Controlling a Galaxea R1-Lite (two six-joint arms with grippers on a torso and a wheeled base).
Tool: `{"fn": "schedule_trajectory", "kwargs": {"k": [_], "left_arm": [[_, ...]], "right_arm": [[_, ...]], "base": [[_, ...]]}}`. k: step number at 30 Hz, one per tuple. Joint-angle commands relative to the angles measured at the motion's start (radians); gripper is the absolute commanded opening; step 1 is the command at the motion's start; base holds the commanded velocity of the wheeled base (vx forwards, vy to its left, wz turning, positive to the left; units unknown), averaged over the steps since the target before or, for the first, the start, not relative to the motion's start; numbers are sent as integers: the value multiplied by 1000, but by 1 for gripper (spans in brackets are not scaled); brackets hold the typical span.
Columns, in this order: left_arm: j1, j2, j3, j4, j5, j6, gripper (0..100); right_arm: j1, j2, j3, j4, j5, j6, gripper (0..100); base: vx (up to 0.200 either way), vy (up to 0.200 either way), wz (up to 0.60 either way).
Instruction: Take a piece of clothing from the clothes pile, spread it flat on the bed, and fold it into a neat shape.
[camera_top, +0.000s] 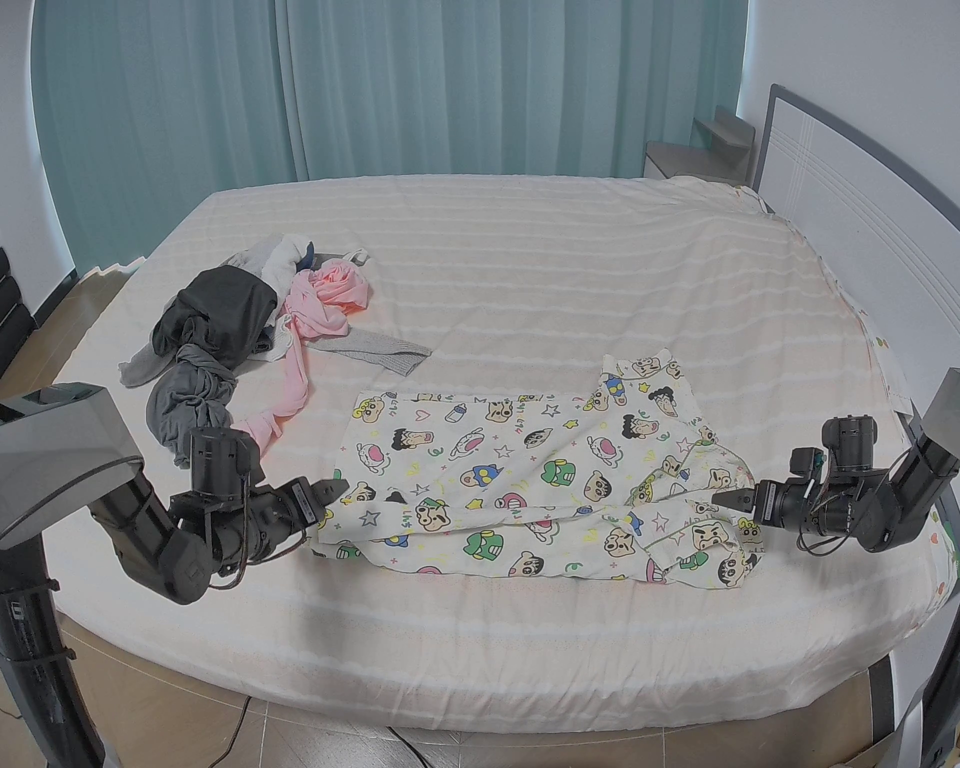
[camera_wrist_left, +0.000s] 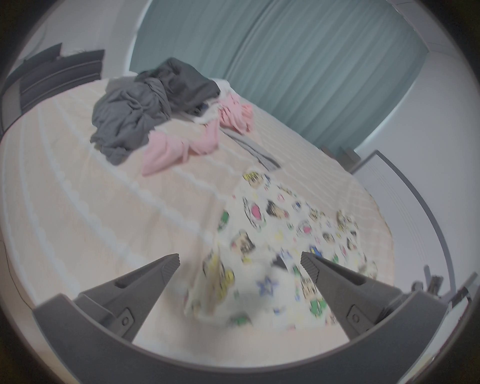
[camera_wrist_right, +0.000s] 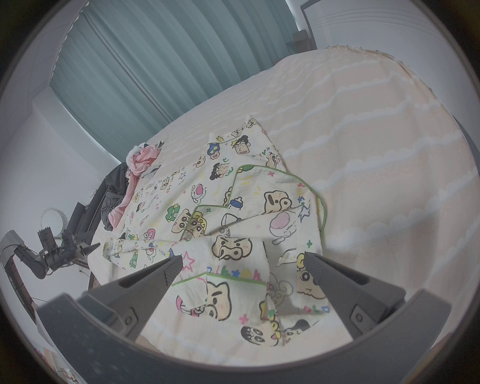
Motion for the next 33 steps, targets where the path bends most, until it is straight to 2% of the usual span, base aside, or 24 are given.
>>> {"fn": "schedule_trajectory", "kwargs": {"k": [1,4,7,9,10,13,18,23,28,33], "left_arm": [[-41,-123,169,-4,-103,72,100],[-49,-117,158,-7,-99,135,100],[-72,-111,112,6,-92,151,100],[-120,-83,22,68,-39,154,100],[-123,-82,16,74,-36,154,100],[-181,-14,-158,235,47,158,100],[-233,21,-293,367,64,179,100],[-273,79,-371,464,72,190,100],[-285,152,-439,459,118,184,100],[-302,187,-457,460,130,182,100]], "right_arm": [[10,-120,134,-71,-1,-1,100],[31,-158,210,-117,-1,-1,100],[47,-188,269,-150,-2,0,100],[54,-229,353,-206,-1,0,100],[54,-231,356,-209,-1,0,100],[54,-261,462,-312,-1,0,100],[45,-260,568,-458,-1,0,100],[42,-234,588,-532,-1,0,100],[42,-235,588,-558,-2,-3,100],[42,-243,583,-564,-4,-4,100]], "base": [[0,0,0],[0,0,0],[0,0,0],[0,0,0],[0,0,0],[0,0,0],[0,0,0],[0,0,0],[0,0,0],[0,0,0]]}}
